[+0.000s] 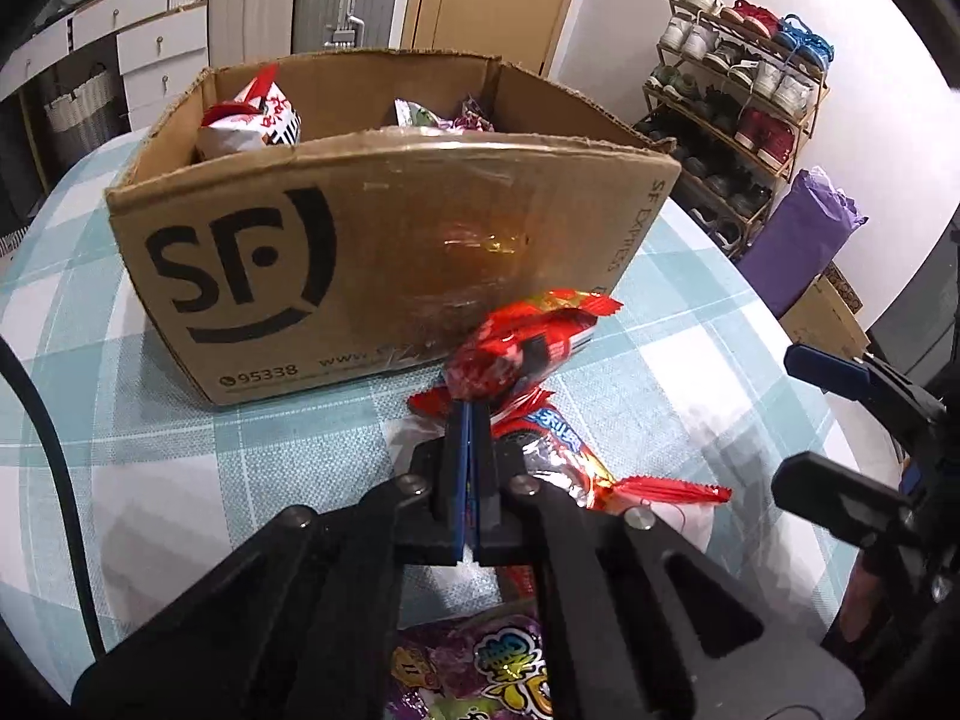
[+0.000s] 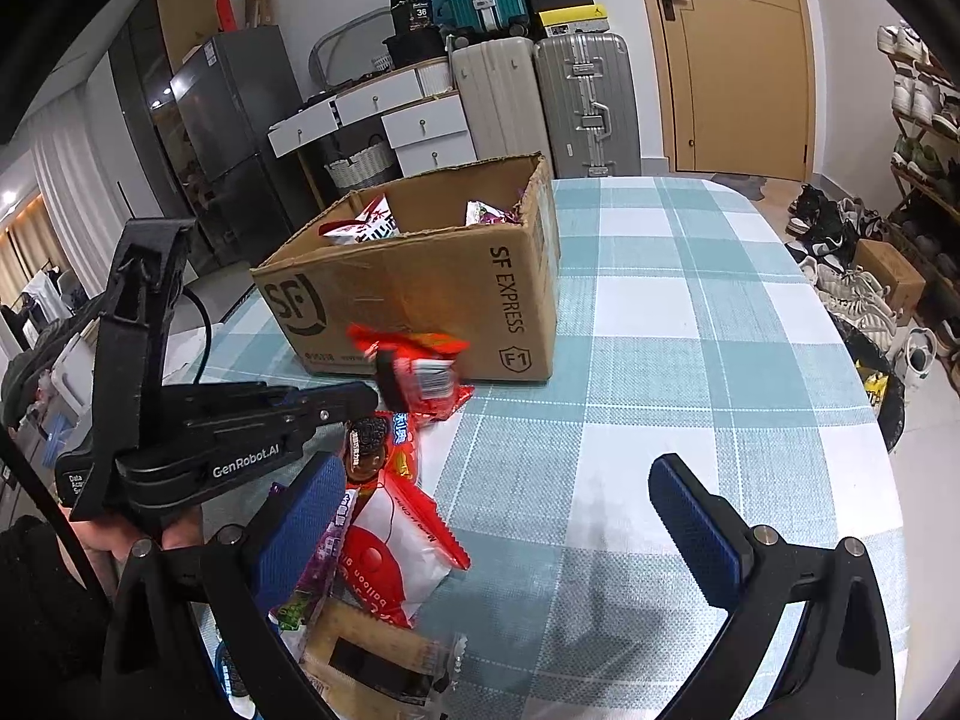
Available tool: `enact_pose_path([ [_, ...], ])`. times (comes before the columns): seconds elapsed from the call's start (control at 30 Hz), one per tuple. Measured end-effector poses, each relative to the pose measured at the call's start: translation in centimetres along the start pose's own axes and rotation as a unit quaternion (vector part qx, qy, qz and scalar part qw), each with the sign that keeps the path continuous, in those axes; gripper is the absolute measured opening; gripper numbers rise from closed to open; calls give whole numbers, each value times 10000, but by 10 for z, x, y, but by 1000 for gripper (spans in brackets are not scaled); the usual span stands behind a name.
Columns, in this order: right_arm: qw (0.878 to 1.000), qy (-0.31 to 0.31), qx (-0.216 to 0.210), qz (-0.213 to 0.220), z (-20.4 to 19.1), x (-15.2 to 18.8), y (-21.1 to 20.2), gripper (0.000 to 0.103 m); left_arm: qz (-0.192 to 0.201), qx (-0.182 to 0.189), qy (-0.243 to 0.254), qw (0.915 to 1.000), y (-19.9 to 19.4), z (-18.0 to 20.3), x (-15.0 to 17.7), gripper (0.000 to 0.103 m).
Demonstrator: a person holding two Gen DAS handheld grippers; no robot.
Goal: Organize snacks
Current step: 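Close the left gripper on the red chip bag while the right gripper hovers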
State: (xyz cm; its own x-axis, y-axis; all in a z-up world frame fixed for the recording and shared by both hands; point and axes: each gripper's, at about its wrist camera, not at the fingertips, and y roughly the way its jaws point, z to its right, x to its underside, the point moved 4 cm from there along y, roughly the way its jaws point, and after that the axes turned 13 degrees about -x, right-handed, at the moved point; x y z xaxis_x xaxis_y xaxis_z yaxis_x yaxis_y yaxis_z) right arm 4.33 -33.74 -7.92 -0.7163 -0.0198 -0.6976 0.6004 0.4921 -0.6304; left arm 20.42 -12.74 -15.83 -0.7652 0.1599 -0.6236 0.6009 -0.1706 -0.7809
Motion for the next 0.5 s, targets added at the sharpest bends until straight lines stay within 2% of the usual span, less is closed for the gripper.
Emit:
enact_pose_path([
  [0.03,10000,-7,6,11,0,0,0,103,-6,46,-4,10000,-3,-4,5,0],
  [0.1,10000,0,6,17,0,0,-1,103,-35,-2,-112,9999,-4,-1,8,10],
  [0.13,10000,17,-12,12,0,0,0,103,-39,-27,-139,9999,-8,-5,14,31],
  [0.17,10000,25,-24,7,0,0,0,103,-8,-83,-181,9998,-9,-3,14,59],
  [0.23,10000,16,-48,-5,-1,0,0,103,283,-135,-386,9988,-18,-2,13,75],
  [0.33,9999,-5,120,51,2,-1,-3,103,398,-225,-473,9978,-20,1,6,78],
  [0.37,9999,27,108,83,5,-2,-5,103,354,-139,-538,9978,-18,3,3,78],
  [0.5,9993,317,29,182,18,-3,-13,103,364,-268,-602,9972,-10,13,-4,79],
])
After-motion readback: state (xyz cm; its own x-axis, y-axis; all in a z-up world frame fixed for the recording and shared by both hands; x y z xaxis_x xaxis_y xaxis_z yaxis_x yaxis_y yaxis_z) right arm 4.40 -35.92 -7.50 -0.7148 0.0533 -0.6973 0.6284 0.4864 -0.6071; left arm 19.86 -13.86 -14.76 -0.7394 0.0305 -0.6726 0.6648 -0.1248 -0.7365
